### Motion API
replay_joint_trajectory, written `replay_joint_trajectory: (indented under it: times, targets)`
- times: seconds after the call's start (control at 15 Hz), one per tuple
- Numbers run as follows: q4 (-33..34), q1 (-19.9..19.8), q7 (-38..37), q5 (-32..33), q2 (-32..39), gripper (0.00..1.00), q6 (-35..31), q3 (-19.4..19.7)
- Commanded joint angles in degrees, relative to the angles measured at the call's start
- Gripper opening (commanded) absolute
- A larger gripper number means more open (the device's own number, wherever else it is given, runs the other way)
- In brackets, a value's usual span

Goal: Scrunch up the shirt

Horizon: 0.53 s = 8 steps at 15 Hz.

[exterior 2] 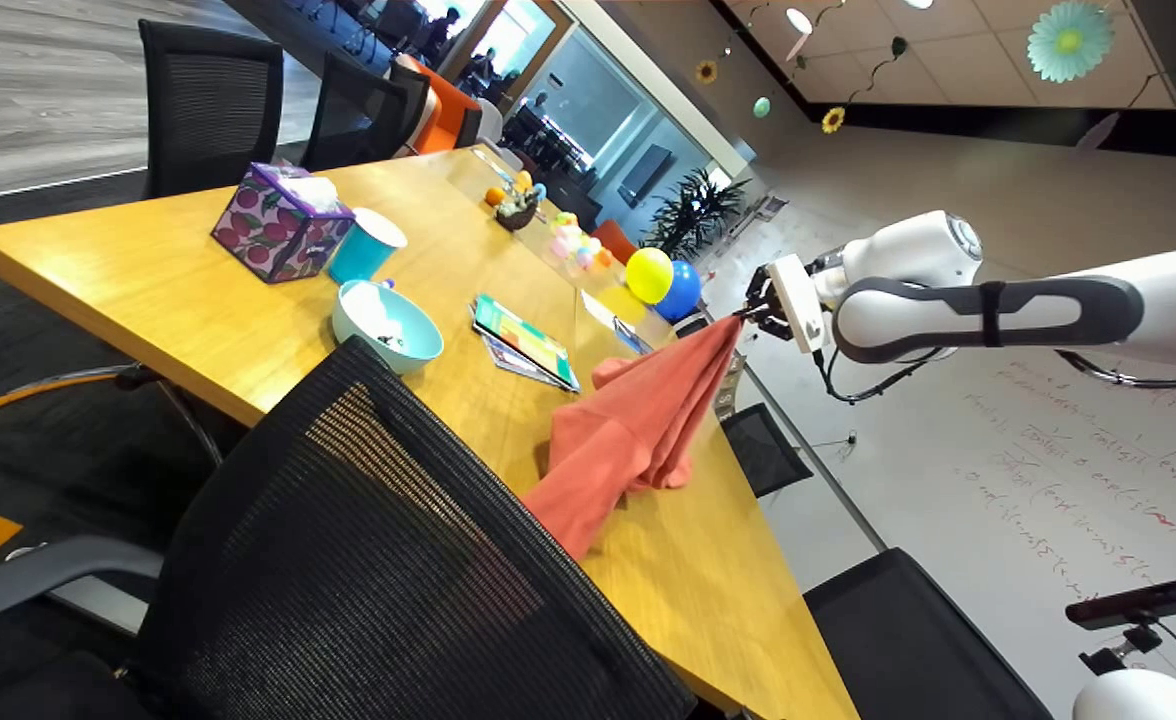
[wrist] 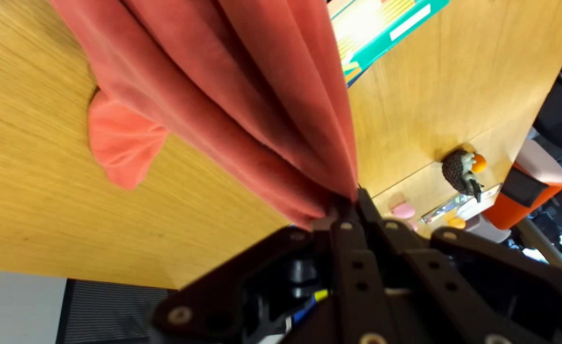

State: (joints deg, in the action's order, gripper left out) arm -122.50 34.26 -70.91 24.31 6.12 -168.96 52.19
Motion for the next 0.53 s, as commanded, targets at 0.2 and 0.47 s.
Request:
replay_joint_trajectory:
  times: [0.2, 0.47]
  targets:
    - [-3.2, 3.6, 2.8, -2.2, -10.9, 0.01, 9.8, -1.7]
    - [-2.4, -7.1, 9.6, -11.9, -9.9, 0.01, 17.3, -13.0]
